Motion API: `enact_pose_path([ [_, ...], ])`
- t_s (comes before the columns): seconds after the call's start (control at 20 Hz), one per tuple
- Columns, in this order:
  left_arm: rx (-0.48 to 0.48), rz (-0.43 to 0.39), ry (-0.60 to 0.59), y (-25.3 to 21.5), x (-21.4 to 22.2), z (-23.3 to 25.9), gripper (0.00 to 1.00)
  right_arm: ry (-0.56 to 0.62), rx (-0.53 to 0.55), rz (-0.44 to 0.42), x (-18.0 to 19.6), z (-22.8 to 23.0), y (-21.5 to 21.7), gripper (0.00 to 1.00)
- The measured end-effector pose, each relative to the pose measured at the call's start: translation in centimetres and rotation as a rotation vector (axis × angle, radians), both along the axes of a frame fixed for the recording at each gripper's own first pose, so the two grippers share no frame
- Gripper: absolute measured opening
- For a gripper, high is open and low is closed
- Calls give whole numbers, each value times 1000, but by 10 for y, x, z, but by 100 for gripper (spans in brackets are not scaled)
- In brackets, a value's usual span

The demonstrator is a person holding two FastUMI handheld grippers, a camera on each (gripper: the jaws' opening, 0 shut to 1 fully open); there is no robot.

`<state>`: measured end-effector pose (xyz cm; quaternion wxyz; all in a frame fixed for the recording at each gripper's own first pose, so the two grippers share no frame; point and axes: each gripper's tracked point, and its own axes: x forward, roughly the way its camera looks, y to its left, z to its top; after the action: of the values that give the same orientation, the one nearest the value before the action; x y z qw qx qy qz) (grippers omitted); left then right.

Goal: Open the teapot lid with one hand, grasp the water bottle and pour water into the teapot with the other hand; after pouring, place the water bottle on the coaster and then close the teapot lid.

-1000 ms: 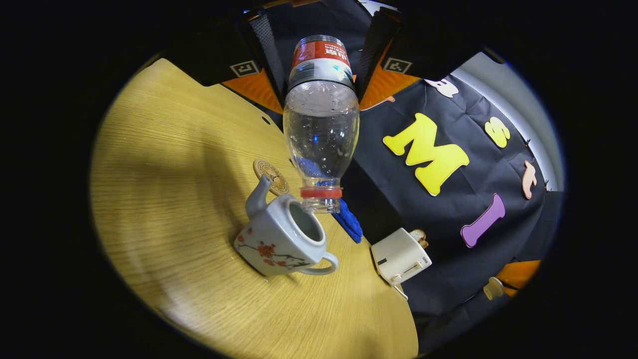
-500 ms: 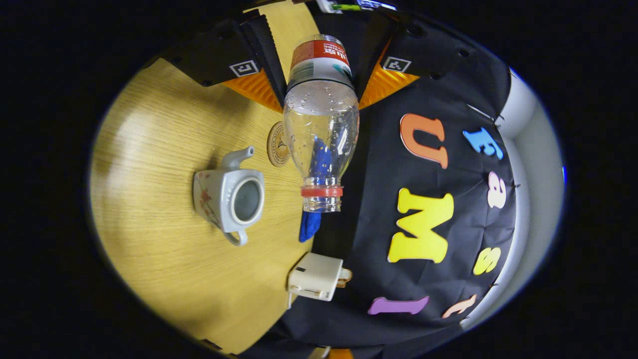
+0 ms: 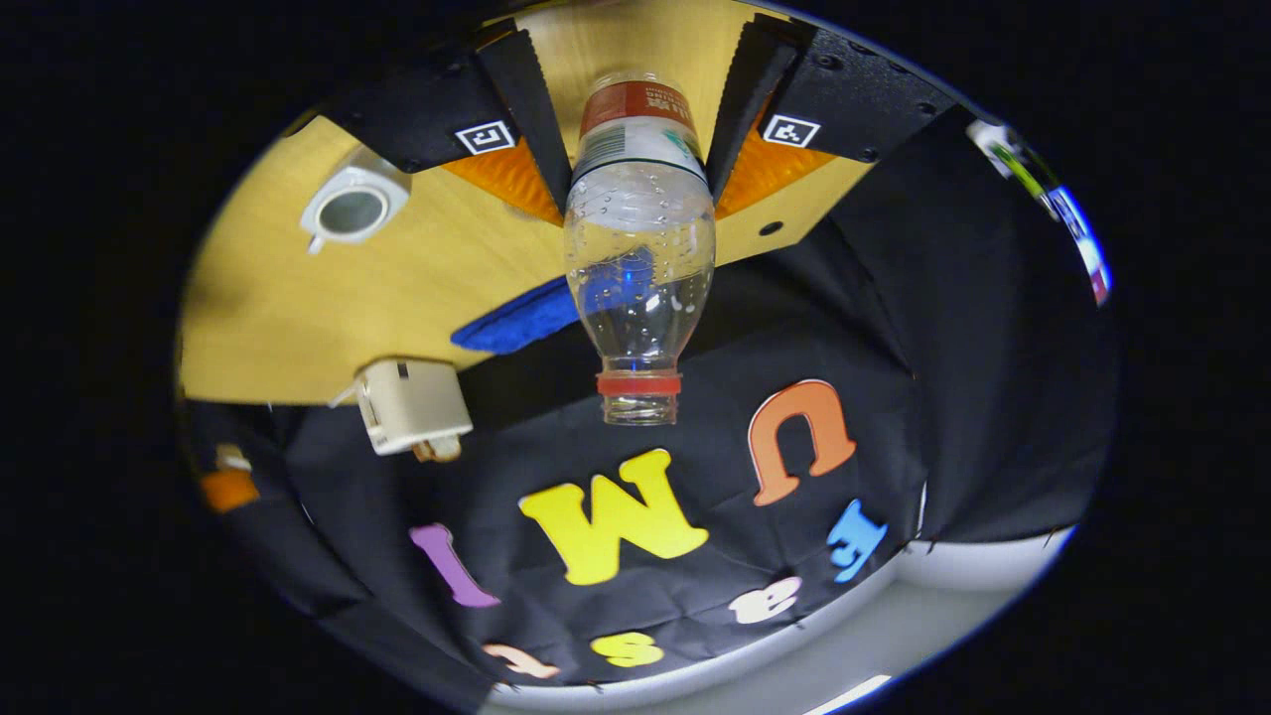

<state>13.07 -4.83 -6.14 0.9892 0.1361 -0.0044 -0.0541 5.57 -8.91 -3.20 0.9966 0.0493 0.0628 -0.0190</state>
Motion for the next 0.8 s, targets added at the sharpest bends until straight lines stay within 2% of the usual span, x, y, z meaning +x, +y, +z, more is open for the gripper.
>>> enact_pose_path([
  [0.15,-169,-34,-7,-9,26,9,76,10,-1,13,1,-4,5,0],
  [0.35,-308,-59,33,-25,64,10,76,17,-8,14,4,-8,7,0],
  [0.8,-331,-64,83,-37,99,3,77,29,-26,-3,10,-14,3,0],
])
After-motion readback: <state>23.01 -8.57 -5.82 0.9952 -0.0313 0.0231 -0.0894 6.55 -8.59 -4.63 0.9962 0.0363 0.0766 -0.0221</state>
